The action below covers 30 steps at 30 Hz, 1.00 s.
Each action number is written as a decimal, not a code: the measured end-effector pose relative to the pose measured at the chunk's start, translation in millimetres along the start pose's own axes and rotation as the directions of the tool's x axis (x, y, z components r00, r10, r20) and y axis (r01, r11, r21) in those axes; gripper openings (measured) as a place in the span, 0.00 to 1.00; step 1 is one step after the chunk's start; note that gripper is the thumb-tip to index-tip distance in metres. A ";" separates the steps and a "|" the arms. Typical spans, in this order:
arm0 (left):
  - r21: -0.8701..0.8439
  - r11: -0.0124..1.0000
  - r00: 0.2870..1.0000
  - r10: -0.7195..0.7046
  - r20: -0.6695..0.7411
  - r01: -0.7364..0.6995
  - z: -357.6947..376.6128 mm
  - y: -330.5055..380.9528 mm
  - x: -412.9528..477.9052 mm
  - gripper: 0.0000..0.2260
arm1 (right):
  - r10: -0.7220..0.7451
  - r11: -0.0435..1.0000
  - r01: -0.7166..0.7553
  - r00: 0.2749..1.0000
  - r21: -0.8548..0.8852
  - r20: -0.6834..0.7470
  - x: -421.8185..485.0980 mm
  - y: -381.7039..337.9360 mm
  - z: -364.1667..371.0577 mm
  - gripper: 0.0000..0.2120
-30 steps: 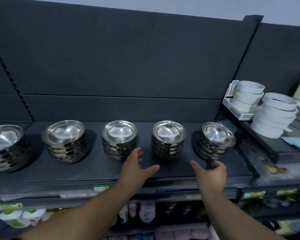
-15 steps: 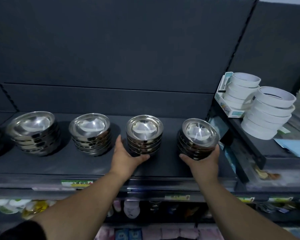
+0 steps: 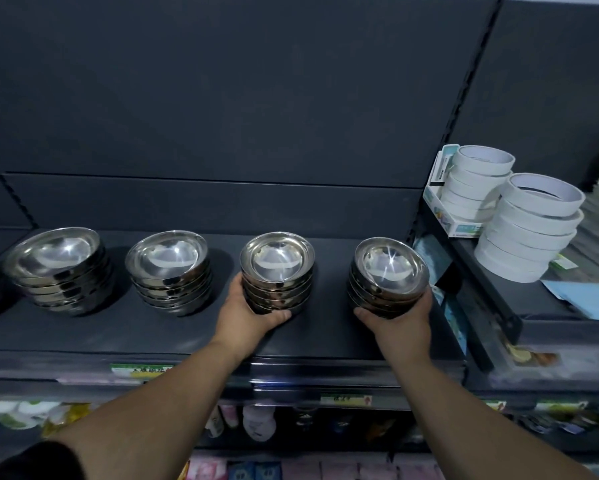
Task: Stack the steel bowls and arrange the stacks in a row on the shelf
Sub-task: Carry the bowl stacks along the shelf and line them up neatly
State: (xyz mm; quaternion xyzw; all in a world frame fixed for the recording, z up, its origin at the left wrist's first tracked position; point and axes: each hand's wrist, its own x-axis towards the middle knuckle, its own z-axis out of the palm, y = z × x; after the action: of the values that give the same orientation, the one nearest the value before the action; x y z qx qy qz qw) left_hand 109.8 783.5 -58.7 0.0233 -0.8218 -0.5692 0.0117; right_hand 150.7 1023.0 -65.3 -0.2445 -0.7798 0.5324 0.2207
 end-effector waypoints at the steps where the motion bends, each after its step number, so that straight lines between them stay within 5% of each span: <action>1: 0.001 1.000 1.000 -0.001 0.003 0.001 -0.3 -1.4 0.9 0.45 | 0.000 1.000 0.000 1.000 -0.003 0.000 0.3 -0.4 -0.5 0.58; 10: 0.030 0.998 0.998 -0.052 0.035 0.051 -6.7 -7.9 3.0 0.48 | 0.078 0.996 -0.079 0.997 -0.039 -0.022 -9.8 -1.7 -2.1 0.59; 13: 0.091 0.992 0.994 -0.094 0.047 0.089 -16.0 -11.5 -3.6 0.53 | 0.117 0.991 -0.123 0.988 -0.054 -0.099 -28.0 -5.6 -1.2 0.52; 16: 0.196 0.978 0.996 -0.078 0.039 0.069 -30.5 -14.1 -19.0 0.44 | 0.122 0.989 -0.134 0.979 -0.064 -0.165 -51.3 -11.1 5.9 0.37; 20: 0.265 0.964 0.999 0.006 0.047 -0.019 -69.4 -30.7 -34.5 0.25 | 0.063 0.988 -0.065 0.998 -0.143 -0.014 -88.1 -26.3 31.0 0.20; 24: 0.252 0.967 0.994 -0.005 -0.108 0.032 -130.3 -49.4 -38.8 0.14 | 0.007 0.985 0.030 0.977 -0.172 0.212 -125.2 -57.5 72.5 0.17; 30: 0.131 0.975 0.900 -0.108 -0.421 0.178 -230.3 -72.4 -28.7 0.22 | -0.008 0.971 0.106 0.912 -0.216 0.410 -164.5 -99.6 144.0 0.28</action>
State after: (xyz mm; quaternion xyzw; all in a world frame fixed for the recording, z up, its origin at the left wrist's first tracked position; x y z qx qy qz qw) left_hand 150.8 544.3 -45.2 0.2040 -0.8415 -0.4800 0.1405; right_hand 177.9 786.3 -34.0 -0.1299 -0.8726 0.4693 0.0389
